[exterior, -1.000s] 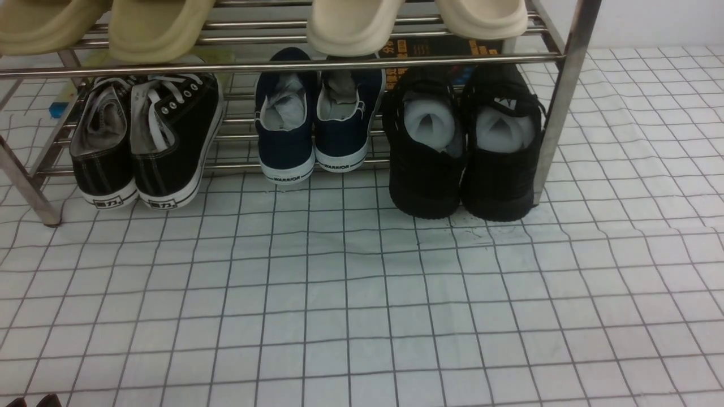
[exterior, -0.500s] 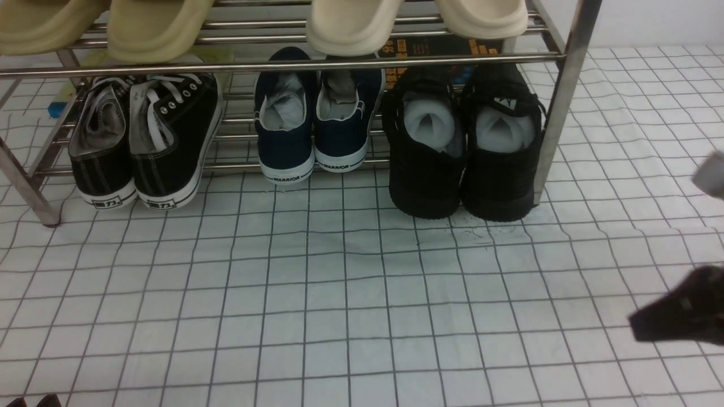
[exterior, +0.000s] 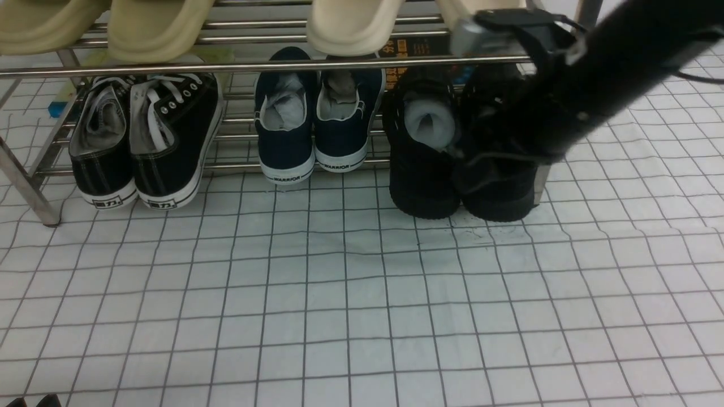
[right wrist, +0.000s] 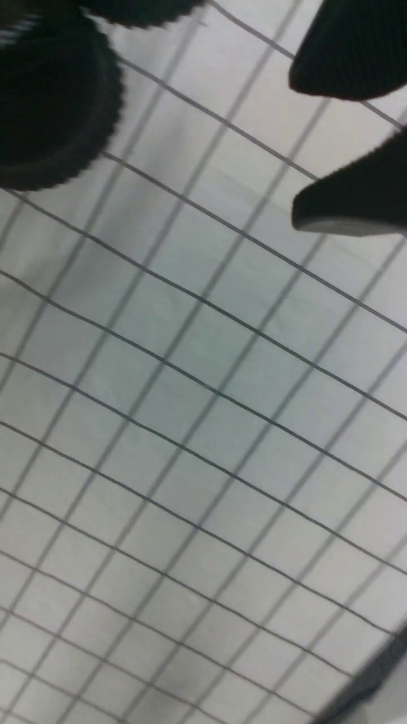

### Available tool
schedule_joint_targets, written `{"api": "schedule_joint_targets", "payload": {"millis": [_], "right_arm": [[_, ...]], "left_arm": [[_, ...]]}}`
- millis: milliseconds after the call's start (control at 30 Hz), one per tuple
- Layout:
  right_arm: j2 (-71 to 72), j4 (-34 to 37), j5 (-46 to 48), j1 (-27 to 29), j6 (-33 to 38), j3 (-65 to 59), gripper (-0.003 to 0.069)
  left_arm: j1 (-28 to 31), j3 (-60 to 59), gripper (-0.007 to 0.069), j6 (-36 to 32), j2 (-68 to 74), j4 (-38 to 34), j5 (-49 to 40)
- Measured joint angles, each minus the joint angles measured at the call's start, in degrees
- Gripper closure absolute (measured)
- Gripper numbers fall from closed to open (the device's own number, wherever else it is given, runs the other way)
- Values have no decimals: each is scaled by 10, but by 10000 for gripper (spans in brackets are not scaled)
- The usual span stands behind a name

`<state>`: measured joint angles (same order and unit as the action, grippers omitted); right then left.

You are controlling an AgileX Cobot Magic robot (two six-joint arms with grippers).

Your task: Take the shoes off the shelf with your hand from the white checkered tablecloth.

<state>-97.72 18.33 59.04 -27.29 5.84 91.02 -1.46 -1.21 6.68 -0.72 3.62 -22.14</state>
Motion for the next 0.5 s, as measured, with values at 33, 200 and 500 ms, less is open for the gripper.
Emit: {"api": "schedule_joint_targets", "payload": {"millis": [33, 200, 500], "right_arm": [[-32, -35, -2, -15, -20, 43, 310], [-109, -111, -51, -37, -50, 125, 246], [-180, -146, -160, -39, -52, 135, 238]], "left_arm": [[0, 0, 384, 0, 0, 0, 0], [0, 0, 384, 0, 0, 0, 0], [0, 0, 384, 0, 0, 0, 0]]}}
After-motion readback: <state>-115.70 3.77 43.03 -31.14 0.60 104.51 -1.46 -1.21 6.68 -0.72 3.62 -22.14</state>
